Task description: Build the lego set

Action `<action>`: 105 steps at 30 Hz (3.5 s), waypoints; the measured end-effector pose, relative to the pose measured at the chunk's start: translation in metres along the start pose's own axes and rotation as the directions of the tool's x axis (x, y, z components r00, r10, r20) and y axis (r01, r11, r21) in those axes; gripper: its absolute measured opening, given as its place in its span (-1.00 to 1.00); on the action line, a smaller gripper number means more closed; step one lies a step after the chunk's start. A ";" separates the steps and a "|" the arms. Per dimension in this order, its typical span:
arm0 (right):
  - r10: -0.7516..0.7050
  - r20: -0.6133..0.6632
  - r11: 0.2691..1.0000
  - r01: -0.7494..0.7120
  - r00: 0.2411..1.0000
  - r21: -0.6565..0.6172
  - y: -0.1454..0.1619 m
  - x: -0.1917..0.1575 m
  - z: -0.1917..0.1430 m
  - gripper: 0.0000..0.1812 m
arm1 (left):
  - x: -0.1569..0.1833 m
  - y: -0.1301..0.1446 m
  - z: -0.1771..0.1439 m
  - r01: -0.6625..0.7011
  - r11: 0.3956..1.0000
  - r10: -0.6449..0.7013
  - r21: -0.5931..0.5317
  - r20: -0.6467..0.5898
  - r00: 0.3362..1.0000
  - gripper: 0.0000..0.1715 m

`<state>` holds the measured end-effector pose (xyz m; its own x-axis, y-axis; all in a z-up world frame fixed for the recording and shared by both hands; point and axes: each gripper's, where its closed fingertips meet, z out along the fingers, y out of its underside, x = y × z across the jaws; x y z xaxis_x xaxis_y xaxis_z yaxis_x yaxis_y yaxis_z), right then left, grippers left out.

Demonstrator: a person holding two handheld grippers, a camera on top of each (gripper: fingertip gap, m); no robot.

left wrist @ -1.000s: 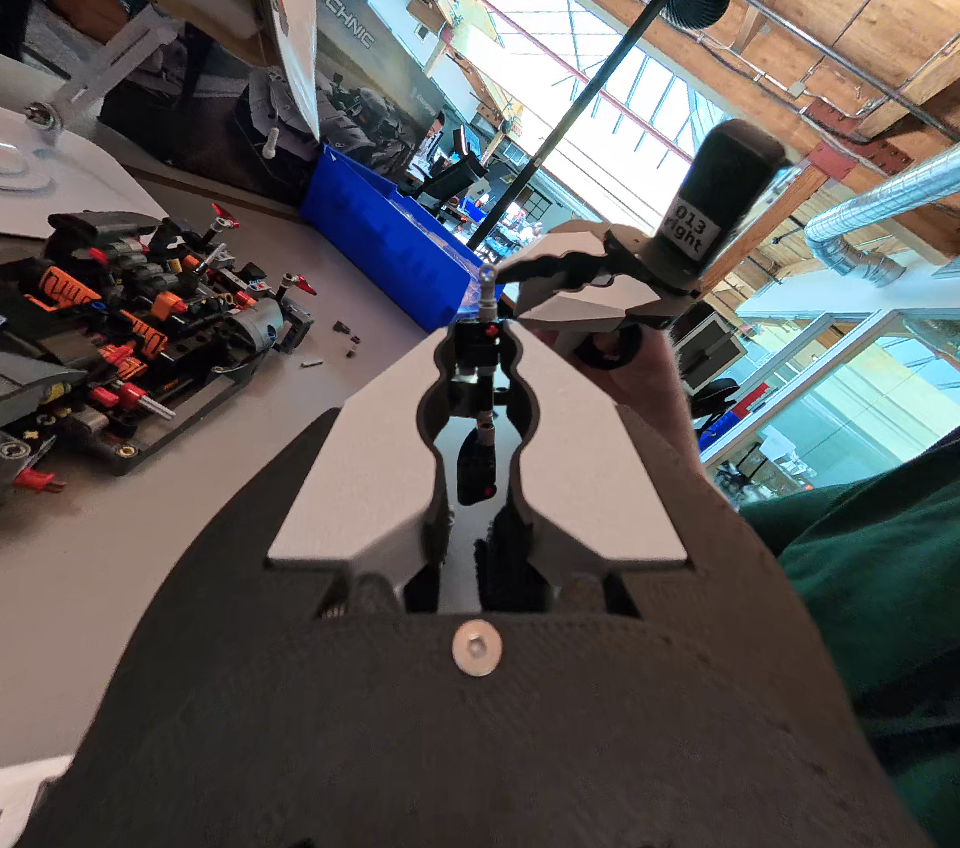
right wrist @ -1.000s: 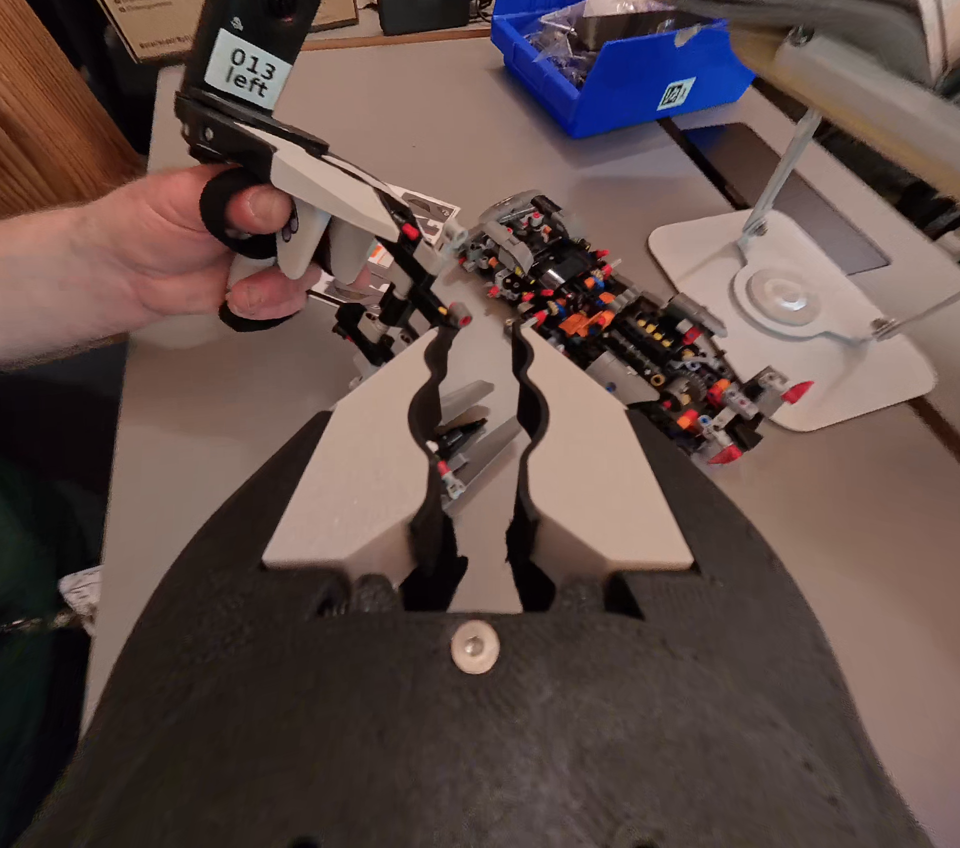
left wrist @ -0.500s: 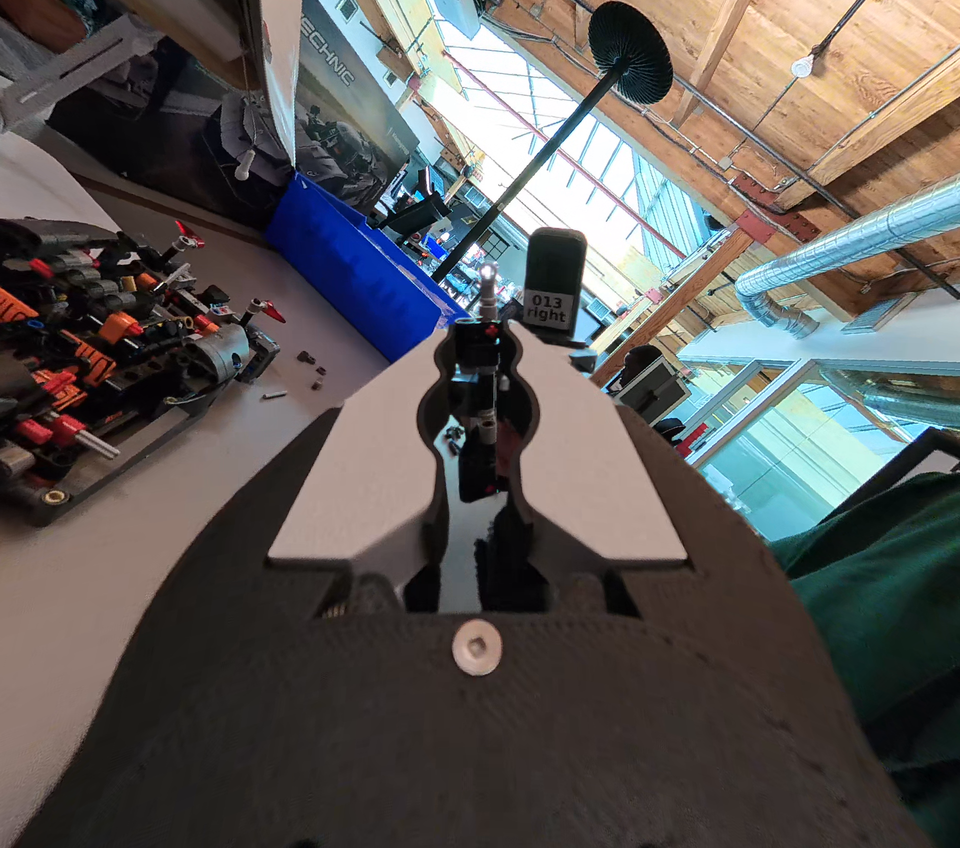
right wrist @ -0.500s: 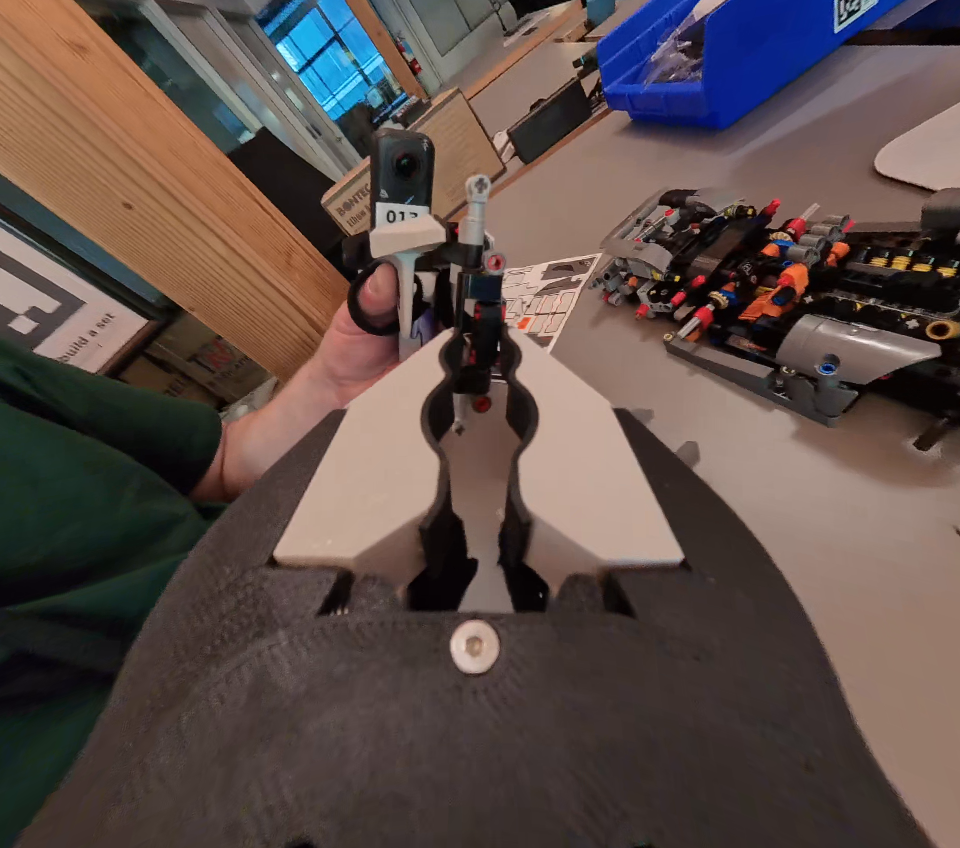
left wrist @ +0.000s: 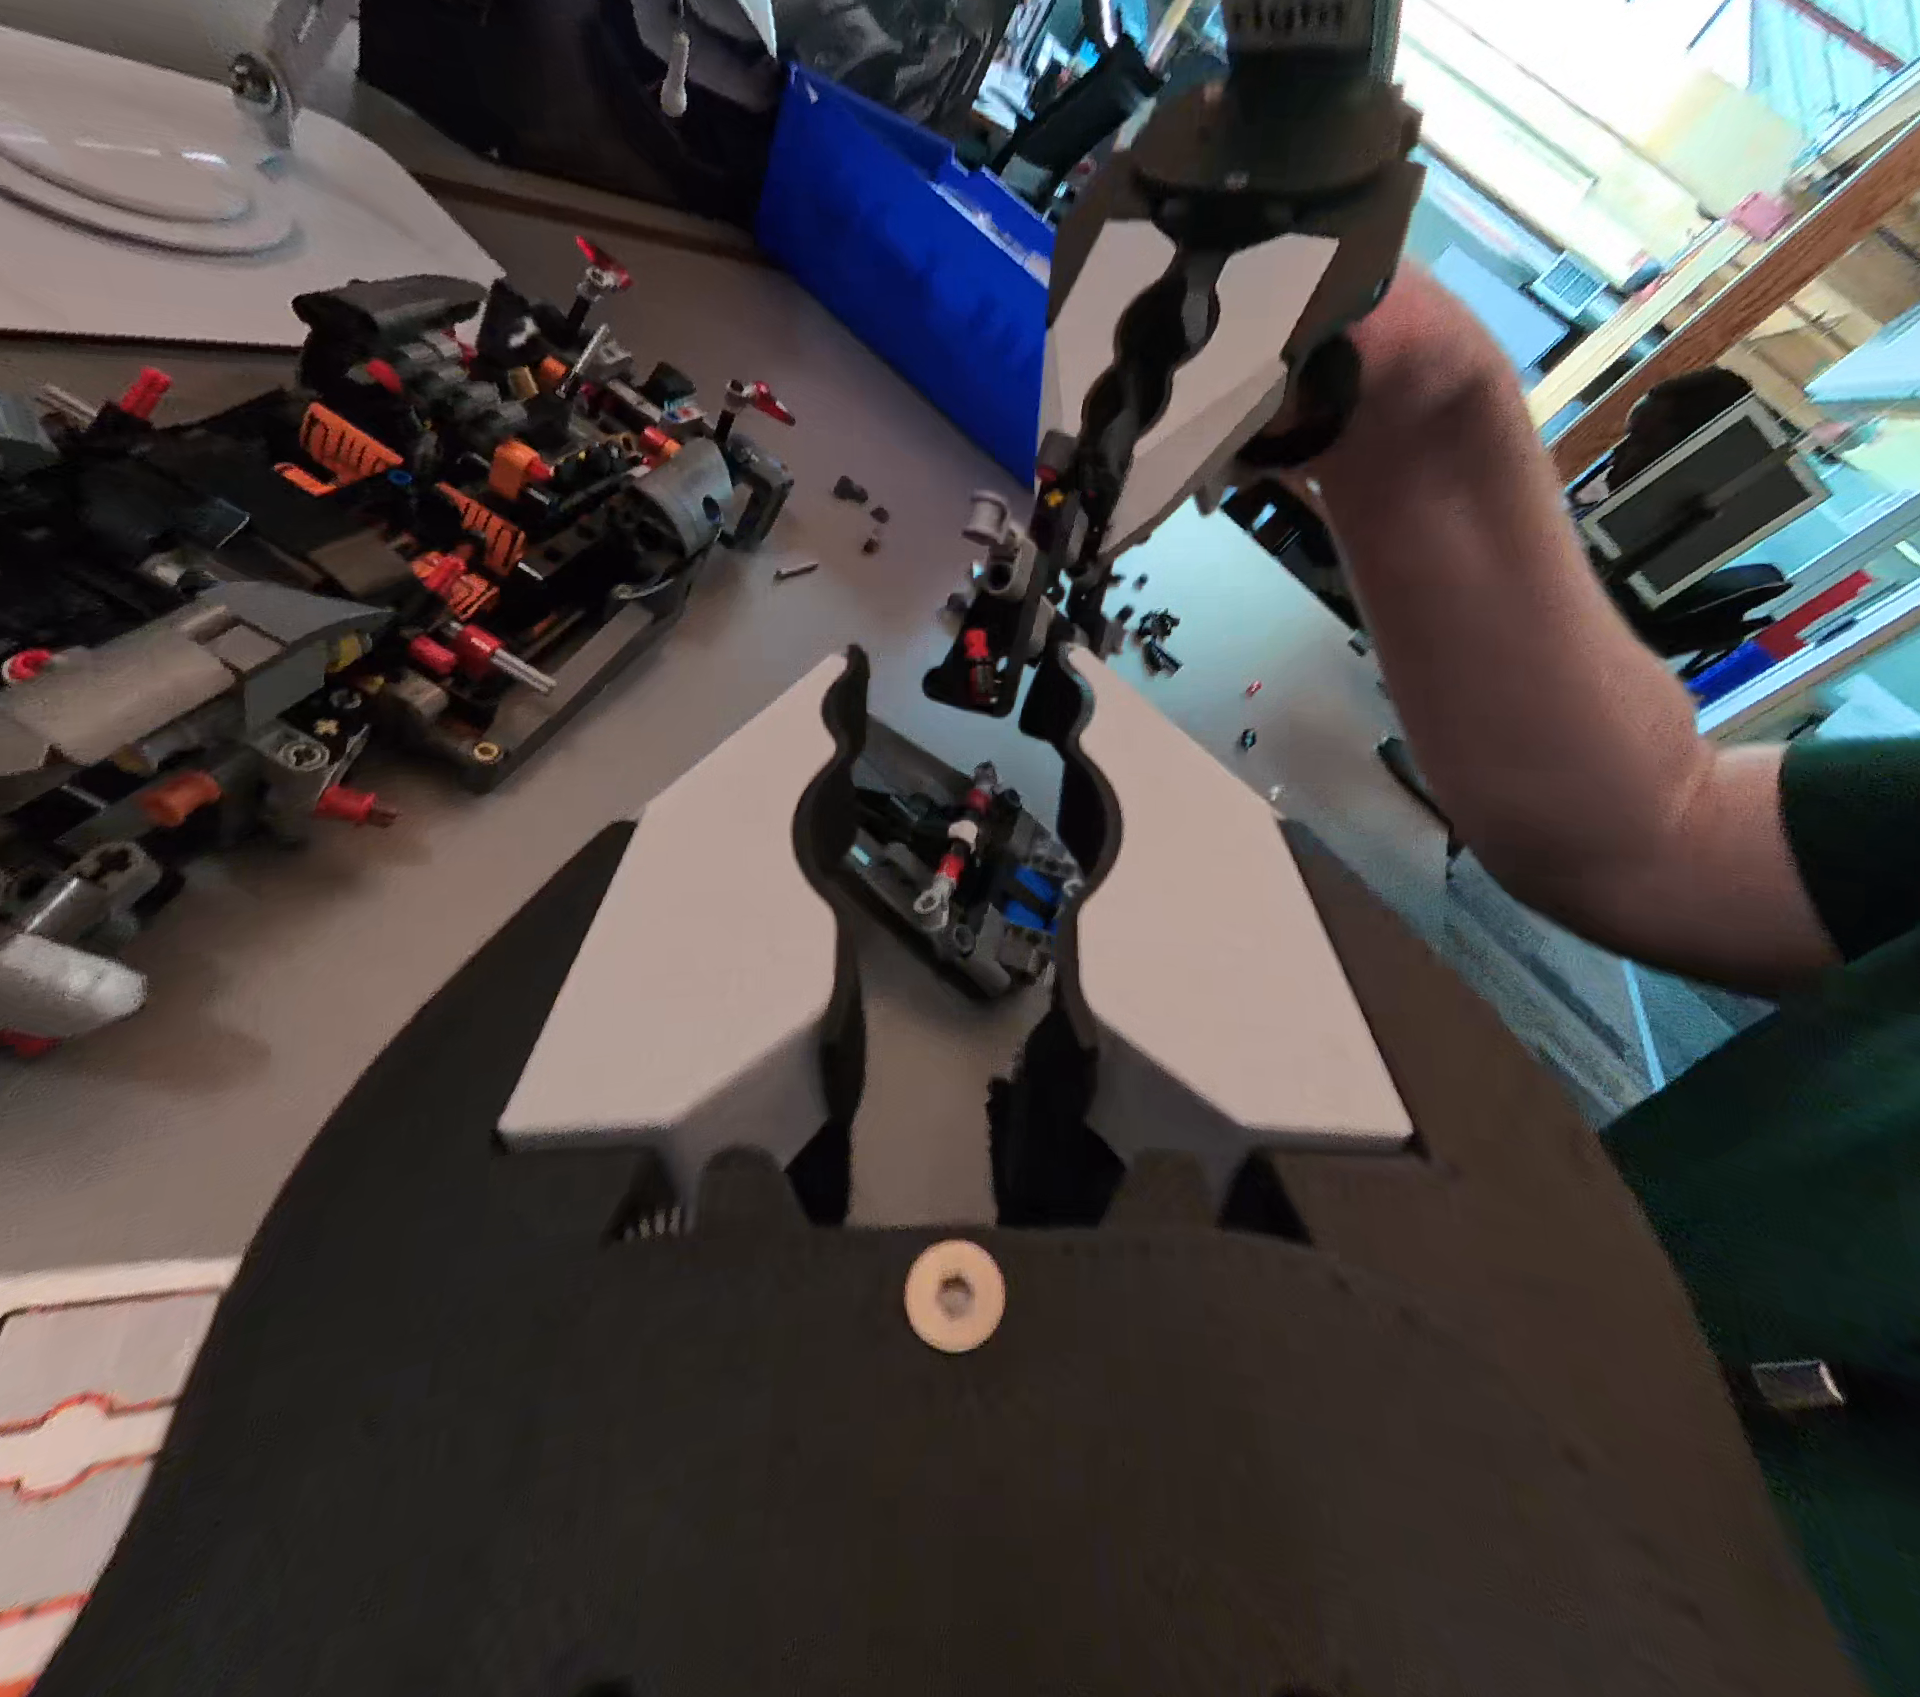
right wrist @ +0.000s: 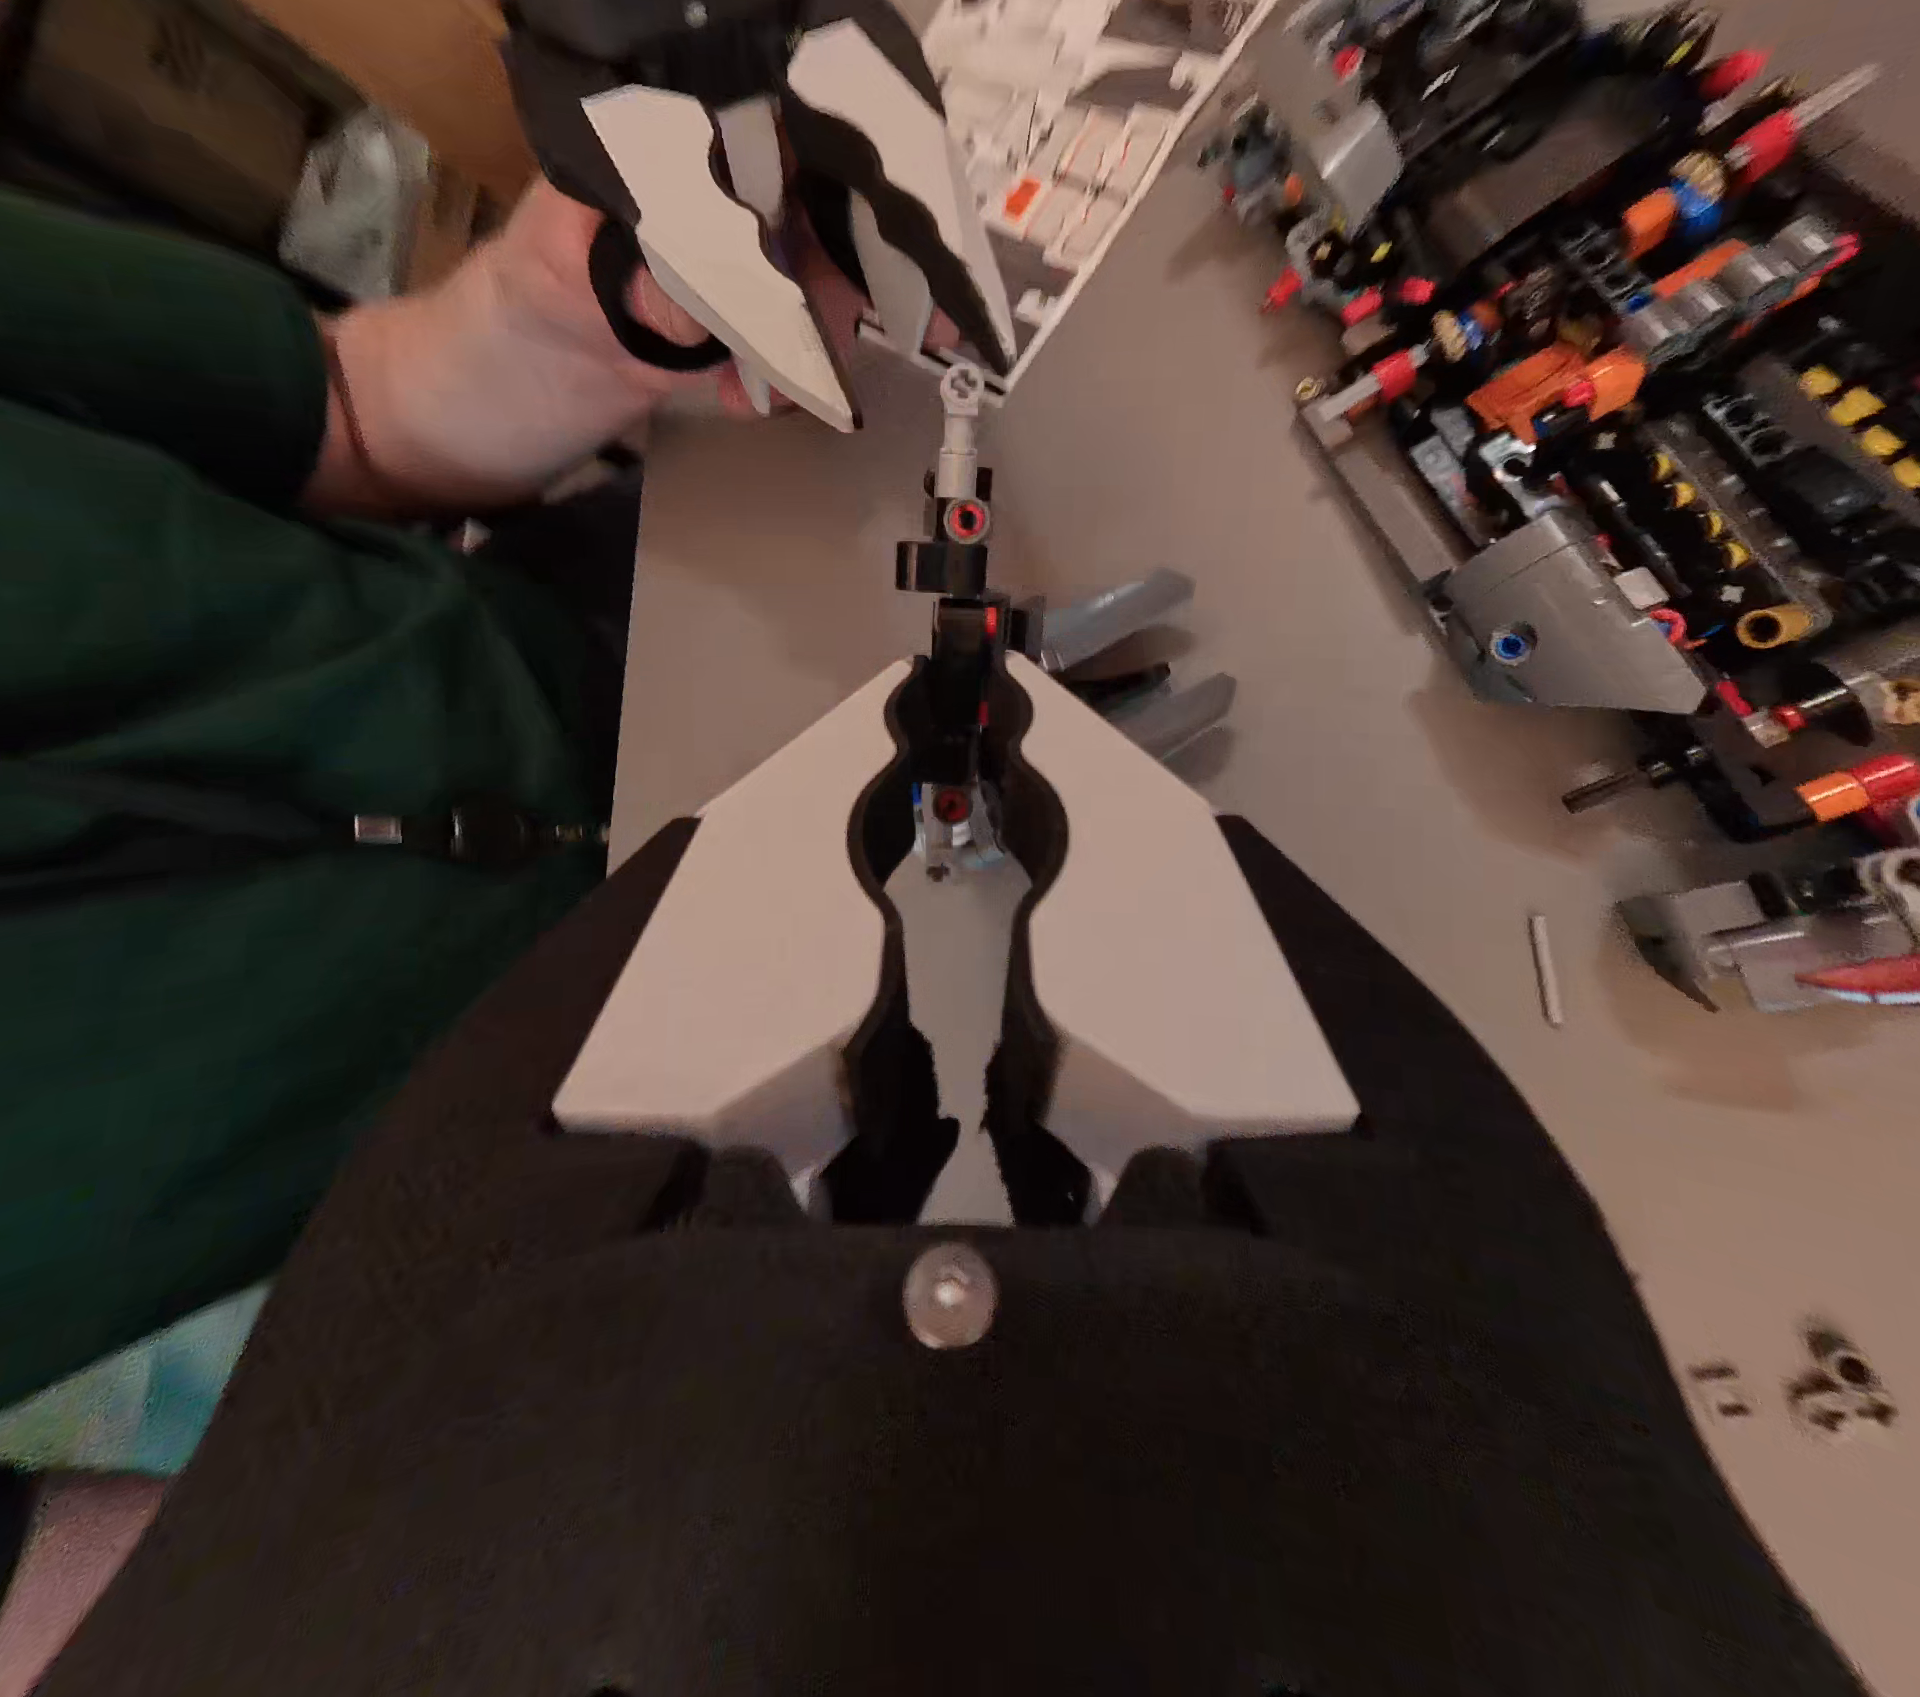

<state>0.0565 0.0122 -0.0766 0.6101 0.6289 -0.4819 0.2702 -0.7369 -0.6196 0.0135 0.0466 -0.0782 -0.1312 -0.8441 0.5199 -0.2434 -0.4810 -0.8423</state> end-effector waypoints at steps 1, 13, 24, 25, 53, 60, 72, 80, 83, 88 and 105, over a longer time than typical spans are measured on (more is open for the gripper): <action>-0.003 0.010 0.999 0.003 1.000 -0.053 0.002 0.003 0.003 -0.92 | -0.002 0.006 0.001 -0.011 0.999 0.012 -0.030 0.016 1.000 -0.60; 0.089 0.144 0.912 -0.022 0.986 -0.410 0.020 0.035 0.032 -0.92 | 0.024 0.071 0.021 -0.382 0.846 0.434 -0.372 0.066 0.898 -0.50; 0.215 0.291 0.861 -0.040 0.932 -0.508 0.021 0.029 0.036 -0.92 | 0.010 0.101 0.031 -0.484 0.709 0.583 -0.513 0.040 0.811 -0.64; 0.227 0.296 0.858 -0.047 0.928 -0.511 0.021 0.030 0.037 -0.91 | 0.010 0.101 0.031 -0.501 0.695 0.599 -0.516 0.029 0.800 -0.66; 0.350 0.367 0.871 -0.156 0.862 -0.465 0.027 0.041 0.046 -0.88 | 0.008 0.103 0.009 -0.741 0.429 0.734 -0.516 -0.279 0.619 -0.73; 0.332 0.366 0.898 -0.172 0.869 -0.405 0.023 0.043 0.048 -0.89 | 0.006 0.097 0.003 -0.729 0.457 0.729 -0.510 -0.256 0.635 -0.59; 0.275 0.308 0.924 -0.162 0.910 -0.348 0.024 0.043 0.050 -0.76 | 0.020 0.112 0.004 -0.720 0.450 0.717 -0.529 -0.267 0.644 -0.42; 0.163 0.213 0.973 -0.121 0.963 -0.196 0.008 0.041 0.031 -0.68 | 0.018 0.105 -0.002 -0.710 0.476 0.725 -0.519 -0.226 0.651 -0.37; 0.093 0.137 0.989 -0.075 0.986 -0.130 0.006 0.028 0.019 -0.70 | 0.017 0.106 -0.003 -0.712 0.474 0.730 -0.518 -0.222 0.647 -0.35; 0.025 0.060 0.993 -0.018 0.998 -0.118 0.028 -0.009 0.019 -0.73 | 0.020 0.108 -0.002 -0.720 0.477 0.729 -0.504 -0.231 0.645 -0.36; 0.063 -0.166 0.997 -0.070 0.984 -0.035 0.070 -0.013 0.071 -0.89 | 0.019 0.114 0.001 -0.740 0.437 0.755 -0.511 -0.238 0.611 -0.43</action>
<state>0.0150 -0.0300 -0.1579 0.7410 0.5312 -0.4109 0.2526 -0.7874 -0.5623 -0.0153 -0.0245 -0.1644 -0.4929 -0.8223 -0.2843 -0.5008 0.5353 -0.6801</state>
